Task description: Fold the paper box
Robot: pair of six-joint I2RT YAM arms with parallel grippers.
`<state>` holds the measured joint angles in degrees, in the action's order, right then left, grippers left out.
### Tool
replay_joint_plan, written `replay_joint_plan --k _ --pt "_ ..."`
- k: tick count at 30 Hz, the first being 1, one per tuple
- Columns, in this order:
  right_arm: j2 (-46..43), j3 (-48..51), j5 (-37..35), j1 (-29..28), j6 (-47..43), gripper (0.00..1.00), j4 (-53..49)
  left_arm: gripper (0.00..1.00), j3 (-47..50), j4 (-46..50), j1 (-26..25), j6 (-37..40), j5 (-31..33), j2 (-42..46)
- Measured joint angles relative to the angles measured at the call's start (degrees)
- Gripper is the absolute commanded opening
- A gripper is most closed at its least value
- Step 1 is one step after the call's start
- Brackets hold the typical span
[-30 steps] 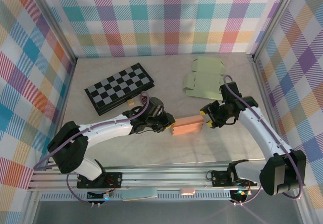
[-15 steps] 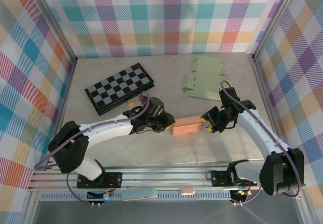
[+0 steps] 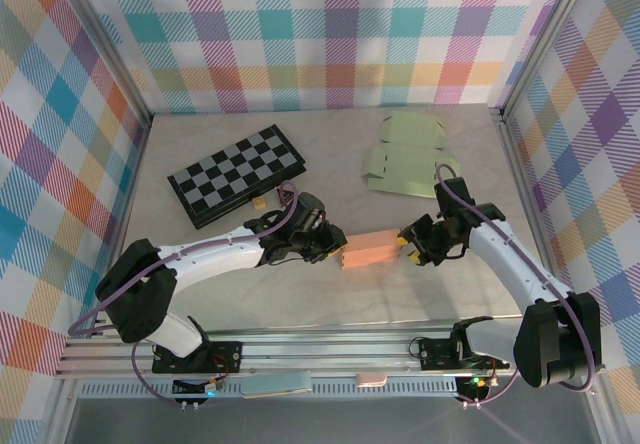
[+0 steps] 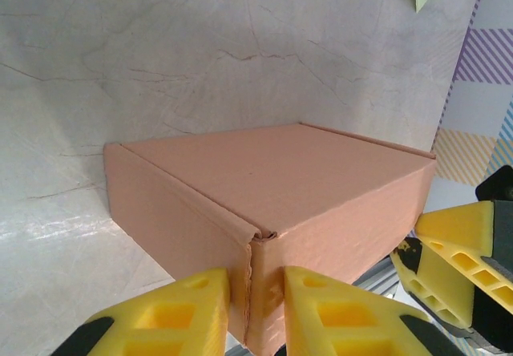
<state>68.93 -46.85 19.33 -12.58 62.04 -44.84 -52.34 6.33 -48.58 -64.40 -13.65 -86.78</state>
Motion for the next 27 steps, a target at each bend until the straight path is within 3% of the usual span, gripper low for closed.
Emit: replay_joint_plan --k 19,27 --pt "-0.42 -3.58 -1.60 0.26 0.04 0.38 -1.70 0.18 0.00 -0.31 0.02 4.31 -0.48 -0.17" --pt "-0.07 -0.70 -1.51 0.26 0.48 0.37 -0.52 0.19 0.00 -0.31 0.02 4.68 -0.48 -0.17"
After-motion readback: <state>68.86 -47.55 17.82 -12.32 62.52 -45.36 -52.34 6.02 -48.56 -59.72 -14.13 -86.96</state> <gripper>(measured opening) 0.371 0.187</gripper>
